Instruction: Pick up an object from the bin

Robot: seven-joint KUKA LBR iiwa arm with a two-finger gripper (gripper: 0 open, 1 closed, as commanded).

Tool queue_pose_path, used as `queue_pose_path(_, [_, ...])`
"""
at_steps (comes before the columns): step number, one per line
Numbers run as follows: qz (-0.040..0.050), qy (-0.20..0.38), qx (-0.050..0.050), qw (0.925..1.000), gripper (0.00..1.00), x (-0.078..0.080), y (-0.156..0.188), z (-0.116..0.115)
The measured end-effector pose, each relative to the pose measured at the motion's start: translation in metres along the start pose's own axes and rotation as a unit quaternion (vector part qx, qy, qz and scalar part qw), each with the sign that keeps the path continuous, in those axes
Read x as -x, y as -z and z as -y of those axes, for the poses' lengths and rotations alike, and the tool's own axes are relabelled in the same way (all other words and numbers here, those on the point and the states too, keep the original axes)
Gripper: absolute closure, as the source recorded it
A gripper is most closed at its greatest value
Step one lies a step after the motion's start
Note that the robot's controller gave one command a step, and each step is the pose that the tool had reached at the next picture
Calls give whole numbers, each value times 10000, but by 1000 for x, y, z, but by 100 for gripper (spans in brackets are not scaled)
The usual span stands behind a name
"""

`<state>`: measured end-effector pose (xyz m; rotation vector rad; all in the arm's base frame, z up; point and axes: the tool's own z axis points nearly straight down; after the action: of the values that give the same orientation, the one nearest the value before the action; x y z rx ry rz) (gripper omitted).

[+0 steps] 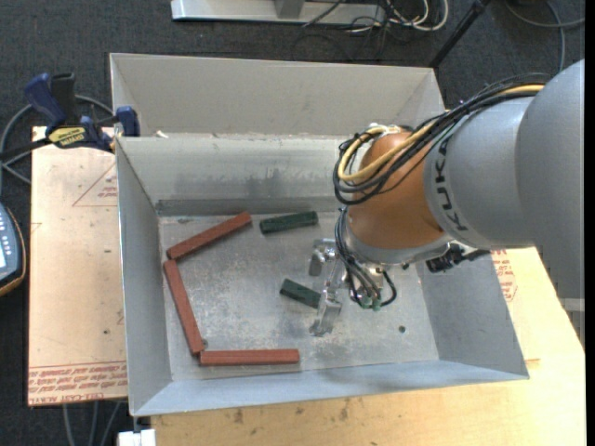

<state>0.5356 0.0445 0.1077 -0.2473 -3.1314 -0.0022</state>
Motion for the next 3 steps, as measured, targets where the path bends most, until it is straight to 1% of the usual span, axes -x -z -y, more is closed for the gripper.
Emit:
queue_pose_path(1, [-14,-922,-3,9957,0,-6,-39,-4])
queue_pose_path(2, [0,-912,-5,9958,0,-6,-39,-5])
queue_pose_path(3, [8,-908,-3,9959,100,-5,-37,-5])
